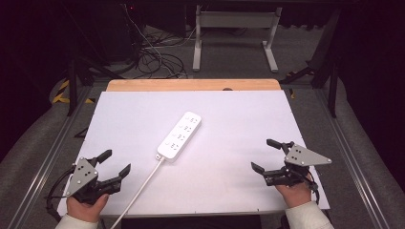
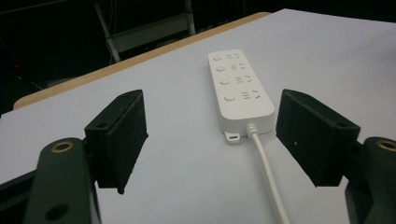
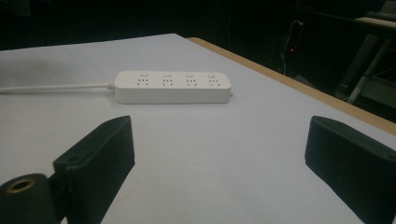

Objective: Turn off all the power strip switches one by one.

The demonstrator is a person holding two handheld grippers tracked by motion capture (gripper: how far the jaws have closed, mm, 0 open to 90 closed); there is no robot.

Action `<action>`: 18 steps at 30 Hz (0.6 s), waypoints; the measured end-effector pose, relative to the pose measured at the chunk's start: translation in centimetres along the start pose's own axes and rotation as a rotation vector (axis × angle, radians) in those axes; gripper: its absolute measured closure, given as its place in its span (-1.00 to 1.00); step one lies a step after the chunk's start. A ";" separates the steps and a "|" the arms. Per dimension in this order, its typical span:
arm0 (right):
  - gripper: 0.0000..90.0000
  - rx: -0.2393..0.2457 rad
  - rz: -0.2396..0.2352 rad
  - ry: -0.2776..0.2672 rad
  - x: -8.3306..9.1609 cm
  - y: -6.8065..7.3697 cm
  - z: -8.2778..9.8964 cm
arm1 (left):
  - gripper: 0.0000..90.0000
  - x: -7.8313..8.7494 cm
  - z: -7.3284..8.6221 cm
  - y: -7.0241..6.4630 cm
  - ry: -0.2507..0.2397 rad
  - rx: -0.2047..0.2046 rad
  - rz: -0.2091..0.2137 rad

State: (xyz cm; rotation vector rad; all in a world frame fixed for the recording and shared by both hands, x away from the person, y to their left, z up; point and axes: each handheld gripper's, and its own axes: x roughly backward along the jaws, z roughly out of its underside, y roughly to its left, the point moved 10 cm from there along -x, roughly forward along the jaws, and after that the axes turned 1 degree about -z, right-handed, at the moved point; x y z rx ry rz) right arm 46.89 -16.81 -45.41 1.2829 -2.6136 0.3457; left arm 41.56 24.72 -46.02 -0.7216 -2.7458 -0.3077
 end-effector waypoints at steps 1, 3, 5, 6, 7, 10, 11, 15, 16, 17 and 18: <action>-0.81 0.000 -0.003 0.000 0.0 0.0 0.0 | -0.40 0.0 0.0 0.0 0.001 -0.001 -0.002; -0.80 -0.001 -0.004 -0.001 0.0 0.1 0.0 | -0.34 0.1 -0.1 0.0 0.001 -0.003 0.001; -0.80 0.000 -0.004 -0.002 0.0 0.1 0.0 | -0.23 0.1 -0.2 -0.1 0.004 -0.009 0.012; -0.80 0.002 -0.004 -0.001 0.0 0.1 0.0 | -0.13 0.2 -0.3 -0.2 0.008 -0.015 0.012; -0.80 0.002 -0.004 0.000 0.0 0.1 0.0 | -0.05 0.2 -0.4 -0.1 0.014 -0.022 0.004; -0.80 0.002 -0.008 0.002 0.0 0.2 0.0 | 0.44 0.1 -0.6 0.0 0.041 -0.019 -0.002; -0.80 0.001 -0.005 0.000 -0.1 0.2 0.0 | 0.61 0.1 -0.6 0.1 0.054 -0.019 -0.001; -0.80 0.006 -0.009 0.001 -0.1 0.2 0.0 | 1.00 -0.1 -1.0 0.0 0.094 -0.030 0.024; -0.80 0.006 -0.010 0.002 -0.1 0.2 0.0 | 1.00 -0.2 -1.2 -0.1 0.097 -0.030 0.034; -0.80 0.005 -0.010 0.003 -0.2 0.2 0.0 | 1.00 -0.3 -1.4 -0.3 0.094 -0.018 0.044; -0.80 0.004 -0.012 0.004 -0.2 0.3 0.0 | 1.00 -0.5 -1.6 -0.3 0.094 -0.017 0.051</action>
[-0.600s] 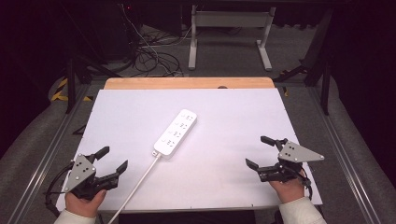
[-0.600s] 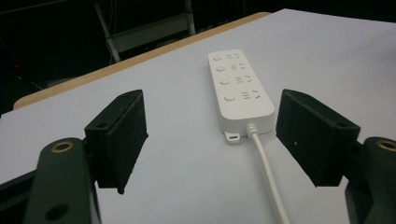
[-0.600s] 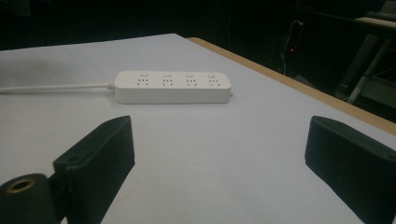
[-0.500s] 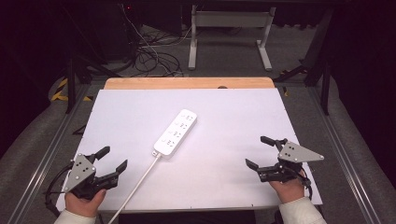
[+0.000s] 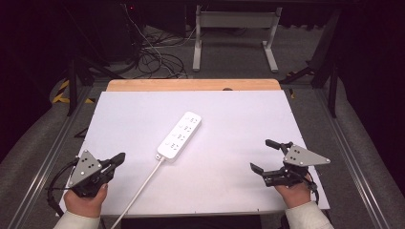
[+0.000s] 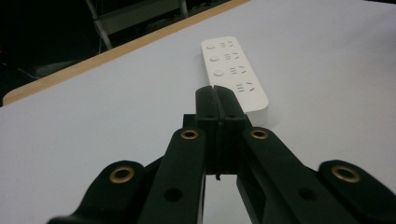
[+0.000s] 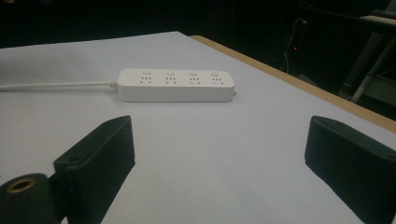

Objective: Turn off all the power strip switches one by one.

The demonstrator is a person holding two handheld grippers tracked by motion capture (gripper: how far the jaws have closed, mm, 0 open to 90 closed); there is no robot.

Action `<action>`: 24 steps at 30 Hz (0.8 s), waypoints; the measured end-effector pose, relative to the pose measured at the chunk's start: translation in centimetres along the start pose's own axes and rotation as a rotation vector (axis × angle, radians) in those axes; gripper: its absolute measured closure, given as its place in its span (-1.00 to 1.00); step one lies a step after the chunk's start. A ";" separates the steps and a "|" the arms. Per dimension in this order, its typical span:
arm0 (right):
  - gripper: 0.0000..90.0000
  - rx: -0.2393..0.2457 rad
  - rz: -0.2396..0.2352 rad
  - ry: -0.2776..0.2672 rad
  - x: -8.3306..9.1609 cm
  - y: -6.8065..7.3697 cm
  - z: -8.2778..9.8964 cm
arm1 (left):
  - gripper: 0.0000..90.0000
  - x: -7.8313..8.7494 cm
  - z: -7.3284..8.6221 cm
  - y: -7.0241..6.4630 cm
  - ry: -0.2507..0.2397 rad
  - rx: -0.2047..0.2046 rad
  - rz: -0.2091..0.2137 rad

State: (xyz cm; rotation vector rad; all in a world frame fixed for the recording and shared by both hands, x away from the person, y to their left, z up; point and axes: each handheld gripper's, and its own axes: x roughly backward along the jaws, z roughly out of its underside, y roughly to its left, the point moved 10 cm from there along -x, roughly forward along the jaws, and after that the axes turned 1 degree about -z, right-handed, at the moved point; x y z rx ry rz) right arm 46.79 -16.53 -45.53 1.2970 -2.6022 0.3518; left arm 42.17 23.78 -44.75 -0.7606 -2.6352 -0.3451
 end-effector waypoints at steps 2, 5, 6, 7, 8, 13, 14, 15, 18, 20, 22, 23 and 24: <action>-0.80 -0.003 0.000 0.002 0.0 0.0 0.0 | 1.00 -0.4 -0.4 -0.1 0.001 -0.007 0.013; -0.80 0.000 -0.002 0.000 0.0 0.0 0.0 | 1.00 -1.2 -1.1 -0.3 0.011 -0.019 0.026; -0.80 -0.001 0.001 0.005 0.0 0.0 0.1 | 1.00 -1.4 -1.3 -0.4 0.015 -0.021 0.033; -0.80 -0.006 -0.001 0.004 0.0 0.0 0.1 | 1.00 -1.7 -1.5 -0.6 0.015 -0.017 0.039; -0.80 -0.008 -0.001 0.004 0.0 0.0 0.1 | 1.00 -2.0 -1.7 -0.6 0.020 -0.027 0.043; -0.80 -0.008 -0.006 0.005 -0.1 0.1 0.1 | 1.00 -3.6 -2.6 -1.3 0.038 -0.037 0.070; -0.80 -0.008 -0.006 0.005 -0.1 0.1 0.1 | 1.00 -3.9 -2.7 -1.4 0.039 -0.036 0.075; -0.80 -0.009 -0.007 0.005 -0.1 0.1 0.1 | 1.00 -4.3 -2.9 -1.5 0.044 -0.034 0.082; -0.80 -0.007 -0.009 0.003 -0.1 0.0 0.1 | 1.00 -5.1 -3.3 -1.8 0.050 -0.033 0.097; -0.80 -0.009 -0.011 0.004 -0.1 0.1 0.1 | 1.00 -5.6 -3.5 -2.0 0.054 -0.021 0.109; -0.80 -0.009 -0.012 0.005 -0.1 0.1 0.2 | 1.00 -6.1 -3.7 -2.0 0.061 -0.022 0.118; -0.80 -0.008 -0.011 0.004 -0.2 0.1 0.2 | 1.00 -6.4 -3.8 -2.1 0.064 -0.020 0.120; -0.80 -0.009 -0.012 0.005 -0.2 0.1 0.2 | 1.00 -6.7 -3.9 -2.2 0.066 -0.015 0.126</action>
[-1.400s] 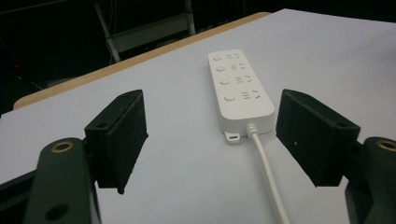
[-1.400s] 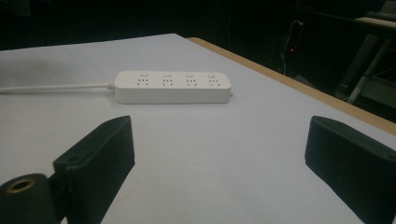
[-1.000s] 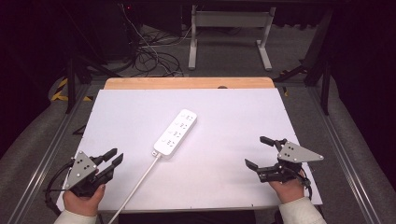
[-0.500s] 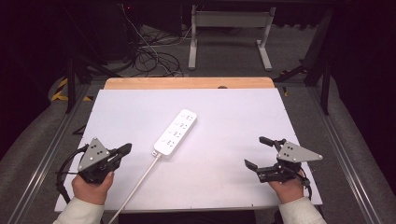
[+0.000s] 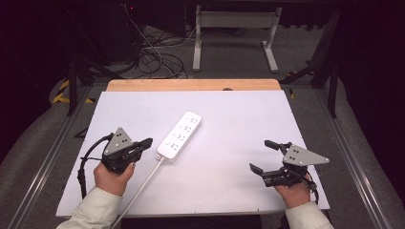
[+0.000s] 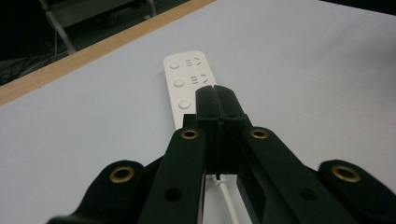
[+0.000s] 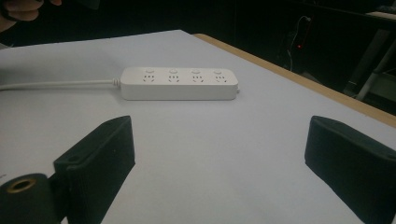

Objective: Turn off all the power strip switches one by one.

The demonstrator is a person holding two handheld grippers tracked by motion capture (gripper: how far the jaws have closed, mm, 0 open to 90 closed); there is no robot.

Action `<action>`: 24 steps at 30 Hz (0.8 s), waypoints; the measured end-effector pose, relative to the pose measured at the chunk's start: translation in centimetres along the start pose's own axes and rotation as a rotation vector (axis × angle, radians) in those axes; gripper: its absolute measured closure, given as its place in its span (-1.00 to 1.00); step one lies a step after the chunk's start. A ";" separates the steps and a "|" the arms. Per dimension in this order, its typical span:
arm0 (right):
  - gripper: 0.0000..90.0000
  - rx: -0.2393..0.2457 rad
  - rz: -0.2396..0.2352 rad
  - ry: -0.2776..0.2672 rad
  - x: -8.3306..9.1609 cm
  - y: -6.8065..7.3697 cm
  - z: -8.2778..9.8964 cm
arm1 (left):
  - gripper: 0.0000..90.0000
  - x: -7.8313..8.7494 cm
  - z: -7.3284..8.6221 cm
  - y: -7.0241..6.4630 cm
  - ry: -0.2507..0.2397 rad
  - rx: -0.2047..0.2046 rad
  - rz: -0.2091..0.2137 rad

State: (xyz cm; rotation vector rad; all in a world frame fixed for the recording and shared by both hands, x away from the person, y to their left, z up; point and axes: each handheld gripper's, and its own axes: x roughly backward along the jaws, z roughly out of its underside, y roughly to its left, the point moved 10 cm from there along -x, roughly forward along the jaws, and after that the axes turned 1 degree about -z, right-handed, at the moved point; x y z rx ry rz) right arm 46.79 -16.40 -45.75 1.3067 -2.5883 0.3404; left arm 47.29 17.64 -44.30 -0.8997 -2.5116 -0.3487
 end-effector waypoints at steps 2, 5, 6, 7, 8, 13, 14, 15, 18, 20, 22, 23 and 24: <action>-0.80 -0.001 0.000 0.000 0.0 0.0 0.0 | 1.00 -0.5 -0.2 0.0 0.005 0.001 0.007; -0.80 -0.002 -0.001 0.000 0.0 0.0 0.0 | 1.00 -1.0 -0.6 0.0 0.002 0.006 0.005; -0.80 -0.004 -0.003 0.001 0.0 0.0 0.1 | 1.00 -1.2 -0.7 0.0 0.003 0.007 0.006; -0.80 -0.008 -0.005 0.003 0.0 0.0 0.1 | 1.00 -1.4 -0.8 0.0 0.009 0.005 0.009; -0.80 -0.008 -0.007 0.004 -0.1 0.1 0.1 | 1.00 -1.7 -0.8 0.0 0.014 0.007 0.011; -0.80 -0.005 -0.012 0.008 -0.1 0.1 0.2 | 1.00 -3.5 -0.7 0.2 0.051 0.019 0.037; -0.80 -0.004 -0.011 0.008 -0.1 0.2 0.2 | 1.00 -3.8 -0.7 0.2 0.058 0.019 0.040; -0.80 -0.004 -0.013 0.006 -0.1 0.2 0.2 | 1.00 -4.1 -0.7 0.2 0.062 0.020 0.043; -0.80 -0.007 -0.012 0.004 -0.1 0.1 0.1 | 1.00 -4.6 -0.5 0.3 0.074 0.018 0.053; -0.80 -0.004 -0.011 0.003 -0.1 0.1 0.2 | 1.00 -4.9 -0.4 0.4 0.083 0.019 0.050; -0.80 -0.005 -0.013 0.006 -0.1 0.1 0.2 | 1.00 -5.1 -0.2 0.6 0.092 0.019 0.052; -0.80 -0.005 -0.014 0.006 -0.1 0.1 0.2 | 1.00 -5.2 -0.1 0.7 0.097 0.015 0.049; -0.80 -0.003 -0.016 0.007 -0.1 0.1 0.2 | 1.00 -5.4 0.0 0.7 0.101 0.019 0.051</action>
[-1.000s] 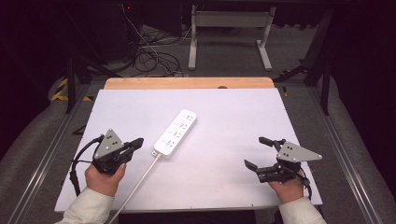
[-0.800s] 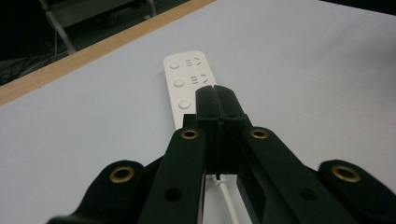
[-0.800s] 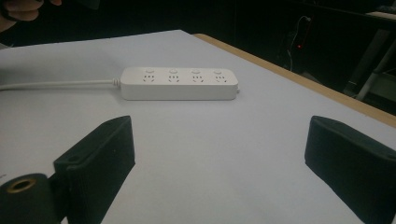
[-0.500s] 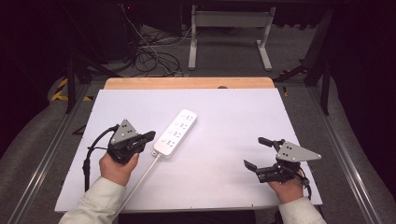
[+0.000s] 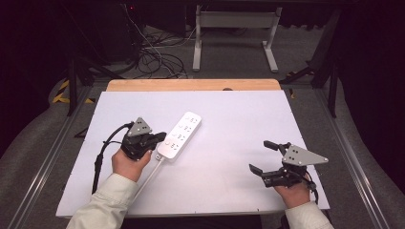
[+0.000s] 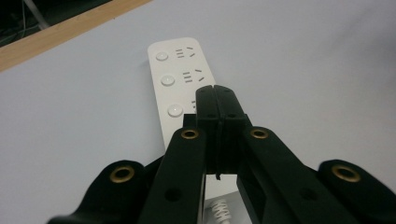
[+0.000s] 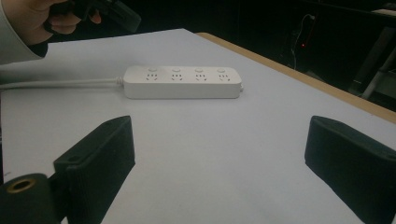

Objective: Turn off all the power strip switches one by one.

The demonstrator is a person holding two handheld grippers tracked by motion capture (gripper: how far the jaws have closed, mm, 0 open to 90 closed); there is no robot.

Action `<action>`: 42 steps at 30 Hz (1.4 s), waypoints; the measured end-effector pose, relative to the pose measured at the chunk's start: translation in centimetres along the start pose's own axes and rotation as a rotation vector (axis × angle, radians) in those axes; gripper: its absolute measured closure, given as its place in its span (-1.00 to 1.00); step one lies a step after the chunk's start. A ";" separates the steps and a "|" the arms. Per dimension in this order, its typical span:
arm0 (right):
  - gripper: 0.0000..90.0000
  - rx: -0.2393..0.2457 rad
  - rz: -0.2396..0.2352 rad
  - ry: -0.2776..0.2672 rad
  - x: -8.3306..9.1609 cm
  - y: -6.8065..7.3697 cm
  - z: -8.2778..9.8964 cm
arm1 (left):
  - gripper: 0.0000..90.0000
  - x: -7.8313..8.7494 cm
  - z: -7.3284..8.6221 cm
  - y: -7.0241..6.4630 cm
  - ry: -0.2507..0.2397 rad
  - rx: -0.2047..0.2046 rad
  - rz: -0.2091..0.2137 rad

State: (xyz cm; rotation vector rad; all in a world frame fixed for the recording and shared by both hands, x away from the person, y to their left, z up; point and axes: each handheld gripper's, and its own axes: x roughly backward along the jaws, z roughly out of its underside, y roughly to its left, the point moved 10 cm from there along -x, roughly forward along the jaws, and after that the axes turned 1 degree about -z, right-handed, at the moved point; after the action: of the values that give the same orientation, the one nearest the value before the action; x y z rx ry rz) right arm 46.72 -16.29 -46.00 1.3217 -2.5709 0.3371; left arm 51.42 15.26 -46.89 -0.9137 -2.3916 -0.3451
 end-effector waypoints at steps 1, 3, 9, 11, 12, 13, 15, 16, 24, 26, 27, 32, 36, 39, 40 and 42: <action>-0.80 0.000 -0.002 -0.001 0.0 0.0 0.0 | 1.00 -0.2 0.1 0.1 0.008 0.000 0.001; -0.80 0.001 -0.003 -0.003 0.0 0.1 0.0 | 1.00 -0.7 0.3 0.2 0.025 -0.001 0.007; -0.80 0.002 -0.002 0.000 -0.1 0.1 0.0 | 1.00 -2.2 1.3 1.0 0.085 0.022 0.005; -0.80 0.003 -0.005 -0.003 -0.1 0.1 0.0 | 1.00 -2.5 1.5 1.2 0.099 0.035 0.014; -0.80 0.002 -0.006 -0.002 -0.1 0.1 0.0 | 1.00 -2.8 1.5 1.4 0.104 0.036 0.010; -0.80 0.001 -0.007 -0.001 -0.1 0.1 0.0 | 1.00 -3.0 1.7 1.3 0.113 0.059 0.021; -0.80 0.000 -0.010 0.000 -0.1 0.1 0.0 | 1.00 -3.5 2.0 1.4 0.134 0.086 0.050; -0.80 0.001 -0.011 -0.002 -0.1 0.2 0.0 | 1.00 -3.6 2.2 1.5 0.143 0.099 0.057; -0.80 0.002 -0.017 0.006 -0.2 0.3 0.1 | 1.00 -4.6 2.8 1.7 0.180 0.104 0.059; -0.80 0.004 -0.017 0.008 -0.2 0.3 0.1 | 1.00 -4.8 2.9 1.7 0.190 0.106 0.057; -0.80 0.001 -0.017 0.006 -0.1 0.3 0.1 | 1.00 -4.9 3.0 1.8 0.192 0.106 0.053; -0.80 0.002 -0.019 0.006 -0.2 0.3 0.1 | 1.00 -5.2 3.3 2.0 0.209 0.098 0.043; -0.80 0.002 -0.023 0.005 -0.2 0.4 0.1 | 1.00 -5.3 3.3 1.9 0.213 0.093 0.044; -0.80 0.003 -0.023 0.007 -0.2 0.3 0.1 | 1.00 -5.4 3.3 1.9 0.209 0.093 0.042; -0.80 0.003 -0.023 0.007 -0.2 0.4 0.1 | 1.00 -5.4 3.3 1.9 0.210 0.089 0.041; -0.80 0.002 -0.026 0.007 -0.2 0.4 0.1 | 1.00 -5.5 3.3 1.9 0.209 0.084 0.037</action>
State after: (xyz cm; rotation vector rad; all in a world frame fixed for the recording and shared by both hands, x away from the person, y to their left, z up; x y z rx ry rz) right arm 46.52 -15.96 -46.24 1.3509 -2.5460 0.3395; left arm 54.72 15.10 -52.70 -0.8400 -2.1790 -0.3072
